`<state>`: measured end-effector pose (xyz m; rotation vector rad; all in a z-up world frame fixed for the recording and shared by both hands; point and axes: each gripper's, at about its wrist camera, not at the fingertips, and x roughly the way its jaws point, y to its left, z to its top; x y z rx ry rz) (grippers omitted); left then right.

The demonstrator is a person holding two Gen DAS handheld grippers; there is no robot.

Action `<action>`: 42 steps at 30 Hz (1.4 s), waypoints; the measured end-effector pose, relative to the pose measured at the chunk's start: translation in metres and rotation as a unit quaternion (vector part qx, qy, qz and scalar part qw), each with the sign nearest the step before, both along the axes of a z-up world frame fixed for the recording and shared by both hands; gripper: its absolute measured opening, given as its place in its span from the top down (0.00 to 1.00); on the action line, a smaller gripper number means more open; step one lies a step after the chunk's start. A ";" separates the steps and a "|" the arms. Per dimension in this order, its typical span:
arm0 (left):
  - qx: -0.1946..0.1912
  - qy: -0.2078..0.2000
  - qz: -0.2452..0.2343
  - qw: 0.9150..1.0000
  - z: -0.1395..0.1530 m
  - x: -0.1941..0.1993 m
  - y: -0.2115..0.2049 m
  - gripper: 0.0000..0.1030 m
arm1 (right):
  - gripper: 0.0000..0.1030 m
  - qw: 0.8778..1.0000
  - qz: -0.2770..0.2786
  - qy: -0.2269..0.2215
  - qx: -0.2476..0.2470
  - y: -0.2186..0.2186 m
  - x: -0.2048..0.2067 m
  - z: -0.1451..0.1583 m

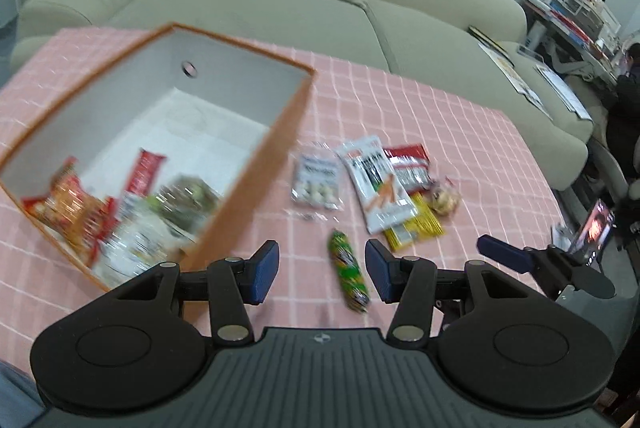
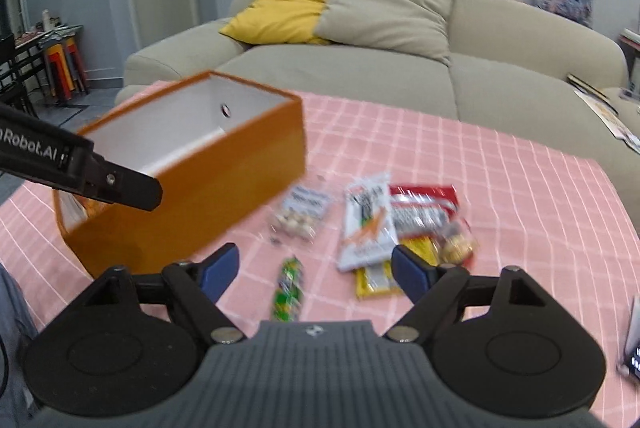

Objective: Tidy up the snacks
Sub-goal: 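Withdraw both tools from the box toward the remaining snacks, then grasp the green sausage stick with left tool while right tool grasps the bread packet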

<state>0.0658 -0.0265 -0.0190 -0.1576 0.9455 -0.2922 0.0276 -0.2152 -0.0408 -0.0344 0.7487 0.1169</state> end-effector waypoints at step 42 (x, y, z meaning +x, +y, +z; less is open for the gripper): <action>0.054 0.139 0.002 0.989 -0.107 0.065 -0.080 0.75 | 0.46 0.992 0.001 0.031 -0.122 -0.089 0.104 -0.084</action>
